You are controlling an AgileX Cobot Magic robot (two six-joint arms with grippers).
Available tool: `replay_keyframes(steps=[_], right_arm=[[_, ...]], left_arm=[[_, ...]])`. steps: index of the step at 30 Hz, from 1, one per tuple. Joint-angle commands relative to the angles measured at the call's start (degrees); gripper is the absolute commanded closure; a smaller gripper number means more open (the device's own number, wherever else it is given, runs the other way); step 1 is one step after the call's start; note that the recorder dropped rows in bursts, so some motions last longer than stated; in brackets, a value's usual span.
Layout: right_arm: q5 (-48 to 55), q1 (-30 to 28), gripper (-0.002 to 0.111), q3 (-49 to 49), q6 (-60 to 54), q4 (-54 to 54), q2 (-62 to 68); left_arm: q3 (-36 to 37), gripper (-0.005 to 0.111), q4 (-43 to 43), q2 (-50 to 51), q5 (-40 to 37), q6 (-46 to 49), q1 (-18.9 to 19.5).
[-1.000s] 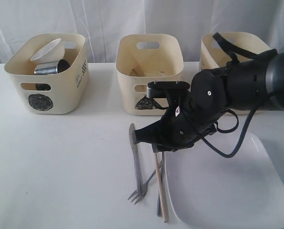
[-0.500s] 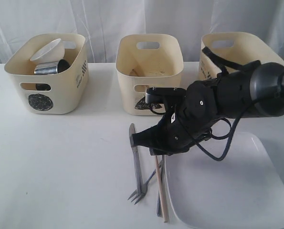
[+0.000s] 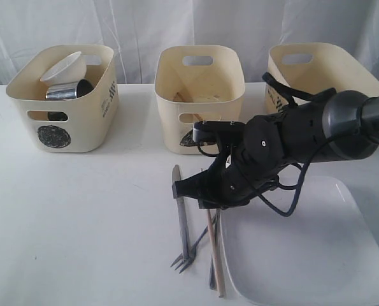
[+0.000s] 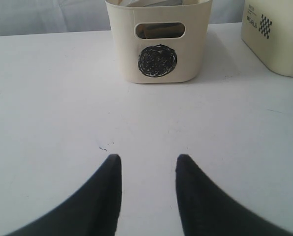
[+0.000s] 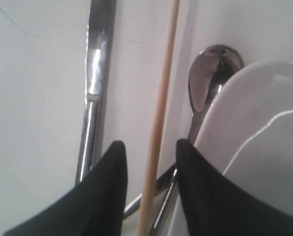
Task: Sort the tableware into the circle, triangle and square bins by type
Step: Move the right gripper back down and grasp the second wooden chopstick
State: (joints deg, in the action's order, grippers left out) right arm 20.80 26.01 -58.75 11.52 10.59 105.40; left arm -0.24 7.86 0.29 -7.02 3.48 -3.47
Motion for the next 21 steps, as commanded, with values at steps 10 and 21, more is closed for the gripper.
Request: replay_keyframes(steps=[10,21], right_arm=[[0.46,0.91,0.076,-2.41,-0.98,0.25,0.36],[0.68,0.91,0.076,-2.41,-0.98,0.15,1.67]], left_arm=[[0.24,0.065,0.64,-0.29,-0.22,-0.06,-0.07],[0.24,0.065,0.64,-0.29,-0.22,-0.06,-0.07]])
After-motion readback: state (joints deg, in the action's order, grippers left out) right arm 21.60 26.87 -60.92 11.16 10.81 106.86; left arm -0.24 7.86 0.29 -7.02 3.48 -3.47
